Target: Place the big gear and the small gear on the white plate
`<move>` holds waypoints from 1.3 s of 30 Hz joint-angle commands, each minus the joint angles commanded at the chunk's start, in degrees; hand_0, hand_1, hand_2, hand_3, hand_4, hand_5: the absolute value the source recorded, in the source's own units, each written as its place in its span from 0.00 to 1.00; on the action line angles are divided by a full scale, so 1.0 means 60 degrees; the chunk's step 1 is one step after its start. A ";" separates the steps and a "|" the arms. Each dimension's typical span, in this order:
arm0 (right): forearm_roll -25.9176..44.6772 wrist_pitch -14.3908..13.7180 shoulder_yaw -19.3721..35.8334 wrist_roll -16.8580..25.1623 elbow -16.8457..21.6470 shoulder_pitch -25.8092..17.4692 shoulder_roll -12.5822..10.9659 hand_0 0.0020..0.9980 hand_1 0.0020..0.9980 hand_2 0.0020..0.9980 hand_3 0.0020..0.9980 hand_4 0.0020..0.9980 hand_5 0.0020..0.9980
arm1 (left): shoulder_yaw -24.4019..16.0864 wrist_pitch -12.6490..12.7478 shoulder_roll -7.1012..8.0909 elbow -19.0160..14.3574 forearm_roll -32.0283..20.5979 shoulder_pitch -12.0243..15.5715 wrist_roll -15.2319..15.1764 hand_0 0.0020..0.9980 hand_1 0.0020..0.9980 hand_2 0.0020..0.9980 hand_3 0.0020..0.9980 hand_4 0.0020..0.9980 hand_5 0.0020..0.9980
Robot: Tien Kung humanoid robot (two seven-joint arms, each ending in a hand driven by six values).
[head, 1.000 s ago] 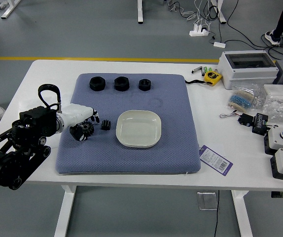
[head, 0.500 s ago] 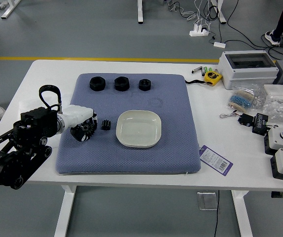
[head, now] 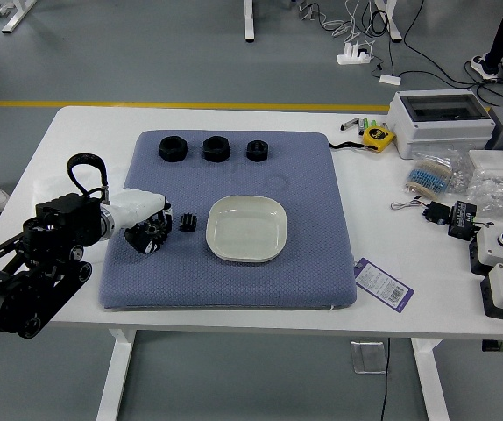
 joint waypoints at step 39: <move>-0.0030 -0.0053 0.0016 0.0004 0.0039 0.0236 -0.0058 0.66 0.65 0.73 0.57 0.79 0.72 | 0.2120 0.1337 -0.1665 0.0315 -0.0417 -0.1662 -0.0987 0.33 0.39 0.43 0.52 0.45 0.00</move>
